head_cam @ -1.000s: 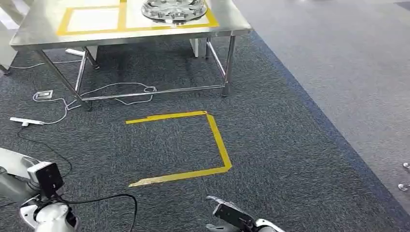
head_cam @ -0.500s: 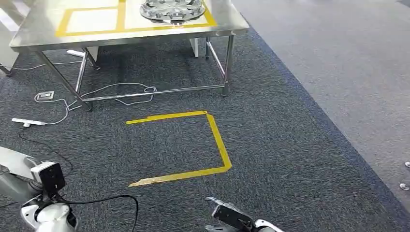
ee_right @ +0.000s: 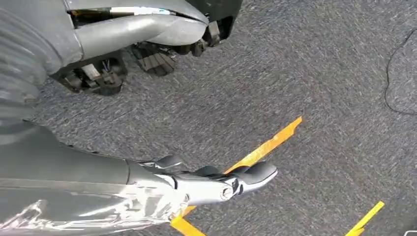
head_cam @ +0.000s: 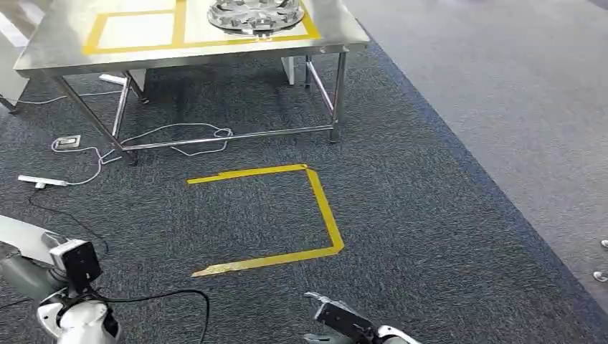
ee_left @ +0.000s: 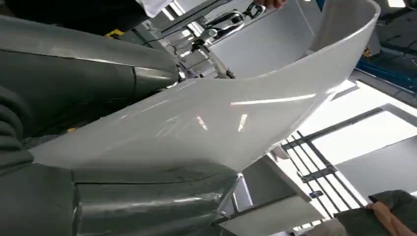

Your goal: Take the parts from the cabinet and place them on the table.

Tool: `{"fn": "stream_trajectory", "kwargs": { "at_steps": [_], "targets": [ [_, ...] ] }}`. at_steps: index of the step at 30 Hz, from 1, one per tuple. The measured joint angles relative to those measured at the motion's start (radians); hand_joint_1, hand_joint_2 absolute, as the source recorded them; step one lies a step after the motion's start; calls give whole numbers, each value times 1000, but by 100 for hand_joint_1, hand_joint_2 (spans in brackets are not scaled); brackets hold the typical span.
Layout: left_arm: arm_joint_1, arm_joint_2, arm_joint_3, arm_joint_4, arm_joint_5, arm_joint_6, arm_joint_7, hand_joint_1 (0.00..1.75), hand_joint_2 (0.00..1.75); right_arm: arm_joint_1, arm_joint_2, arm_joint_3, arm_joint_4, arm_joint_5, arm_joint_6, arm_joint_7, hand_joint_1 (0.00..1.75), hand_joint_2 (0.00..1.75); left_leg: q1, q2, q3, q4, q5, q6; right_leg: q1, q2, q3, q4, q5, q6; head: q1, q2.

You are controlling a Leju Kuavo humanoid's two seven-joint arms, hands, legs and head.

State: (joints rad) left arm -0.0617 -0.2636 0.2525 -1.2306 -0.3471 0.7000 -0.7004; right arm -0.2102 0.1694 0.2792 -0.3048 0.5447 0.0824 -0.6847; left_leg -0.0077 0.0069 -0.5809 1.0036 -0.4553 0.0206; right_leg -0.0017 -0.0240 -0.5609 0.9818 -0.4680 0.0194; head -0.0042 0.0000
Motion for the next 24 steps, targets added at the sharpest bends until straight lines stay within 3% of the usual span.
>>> {"fn": "stream_trajectory", "kwargs": {
  "at_steps": [5,7,8,11,12,13,14,16,18,24],
  "targets": [
    [0,4,-7,1,44,0,0,175,175,0,3,1,0,1,-2,0,0,175,-6,-1,-2,1,0,9,-5,-2,2,-5,3,11,-1,0],
    [-1,5,-20,1,59,0,0,175,175,-1,4,1,0,1,-3,0,0,175,5,-2,6,-16,10,21,-4,6,-7,6,-9,20,0,0],
    [-3,5,-27,1,63,0,0,175,175,-2,4,1,0,1,-3,0,0,175,7,-2,6,-16,11,25,-3,13,-26,50,-40,20,3,0],
    [-3,5,-36,4,67,0,0,175,175,2,4,1,0,1,-4,0,0,175,5,-5,4,-16,6,29,-7,20,-146,293,-142,23,7,0],
    [-3,5,-40,5,75,0,0,175,175,4,4,1,1,1,-4,0,0,175,5,-10,5,-16,-5,29,-8,20,-168,326,-141,23,7,0],
    [-2,6,-44,7,81,0,0,175,175,6,4,1,1,2,-4,0,0,175,5,-11,8,-15,-4,29,-9,20,-166,314,-119,24,6,0],
    [-2,6,-48,8,86,0,0,175,175,6,4,2,1,2,-4,0,0,175,6,-12,12,-14,-2,23,-11,20,-137,253,-77,23,7,0],
    [-2,5,-49,8,77,0,0,175,175,4,4,2,1,2,-5,0,0,175,8,-15,24,-13,-7,14,-13,20,-44,61,18,20,7,0],
    [-3,5,-47,8,67,0,0,175,175,2,4,4,1,2,-5,0,0,175,1,-19,17,-3,-11,4,-11,26,-11,8,3,16,8,0],
    [-3,5,-47,8,66,0,0,175,175,2,4,4,1,2,-5,0,0,175,1,-19,17,-3,-11,4,-11,26,-13,8,3,15,8,0]
  ]
}}
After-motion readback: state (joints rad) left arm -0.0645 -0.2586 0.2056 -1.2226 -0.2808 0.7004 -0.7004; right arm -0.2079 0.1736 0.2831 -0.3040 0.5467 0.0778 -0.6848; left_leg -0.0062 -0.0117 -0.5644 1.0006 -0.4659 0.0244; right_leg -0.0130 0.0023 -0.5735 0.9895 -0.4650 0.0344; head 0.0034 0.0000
